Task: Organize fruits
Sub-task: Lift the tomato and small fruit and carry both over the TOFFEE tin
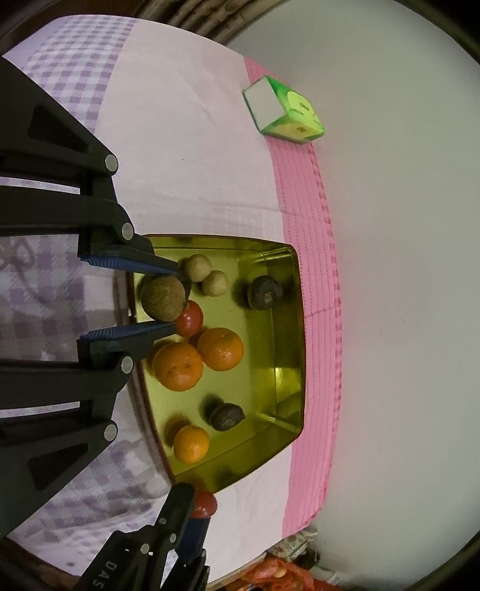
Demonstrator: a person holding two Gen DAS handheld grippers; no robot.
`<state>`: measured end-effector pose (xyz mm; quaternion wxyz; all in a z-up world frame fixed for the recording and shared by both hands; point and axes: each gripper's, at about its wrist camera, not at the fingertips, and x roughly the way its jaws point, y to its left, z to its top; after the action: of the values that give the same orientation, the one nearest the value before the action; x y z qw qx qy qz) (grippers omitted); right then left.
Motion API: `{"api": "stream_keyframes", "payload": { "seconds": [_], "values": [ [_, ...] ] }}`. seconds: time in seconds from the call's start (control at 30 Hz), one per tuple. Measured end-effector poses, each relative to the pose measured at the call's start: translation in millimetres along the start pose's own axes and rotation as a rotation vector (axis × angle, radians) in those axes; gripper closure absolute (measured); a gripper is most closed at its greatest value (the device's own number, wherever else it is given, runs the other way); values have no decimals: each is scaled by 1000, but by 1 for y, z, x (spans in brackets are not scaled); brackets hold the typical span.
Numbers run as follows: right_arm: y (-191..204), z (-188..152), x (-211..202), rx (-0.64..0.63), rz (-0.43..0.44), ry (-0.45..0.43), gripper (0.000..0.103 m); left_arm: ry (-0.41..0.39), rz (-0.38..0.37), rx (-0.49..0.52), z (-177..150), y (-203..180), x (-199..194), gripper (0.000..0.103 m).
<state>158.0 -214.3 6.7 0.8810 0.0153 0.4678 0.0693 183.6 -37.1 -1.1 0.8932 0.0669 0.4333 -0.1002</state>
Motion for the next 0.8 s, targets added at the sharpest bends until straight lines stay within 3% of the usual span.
{"api": "stream_keyframes", "payload": {
  "seconds": [0.8],
  "values": [
    [-2,26,61,-1,-9,74,75,64,8,-6,19,2,50,77]
  ]
}}
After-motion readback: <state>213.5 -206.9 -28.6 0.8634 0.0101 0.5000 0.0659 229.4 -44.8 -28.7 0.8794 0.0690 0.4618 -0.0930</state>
